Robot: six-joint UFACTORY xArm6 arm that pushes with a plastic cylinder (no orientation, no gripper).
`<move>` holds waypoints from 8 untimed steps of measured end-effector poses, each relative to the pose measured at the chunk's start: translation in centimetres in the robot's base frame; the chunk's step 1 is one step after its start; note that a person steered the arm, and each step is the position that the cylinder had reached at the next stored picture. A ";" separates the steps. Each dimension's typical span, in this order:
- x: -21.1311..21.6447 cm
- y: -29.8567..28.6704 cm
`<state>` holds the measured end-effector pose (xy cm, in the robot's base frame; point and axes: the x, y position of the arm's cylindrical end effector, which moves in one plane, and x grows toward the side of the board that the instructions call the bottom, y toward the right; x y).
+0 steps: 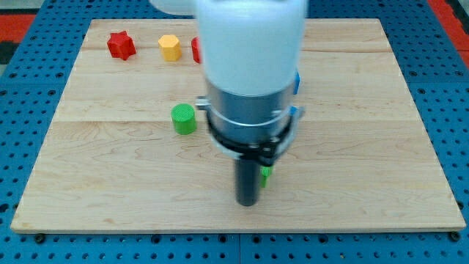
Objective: Place the green star to the bottom of the blue triangle
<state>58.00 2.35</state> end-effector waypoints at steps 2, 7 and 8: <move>-3.7 4.1; -2.2 -5.6; -4.1 -5.8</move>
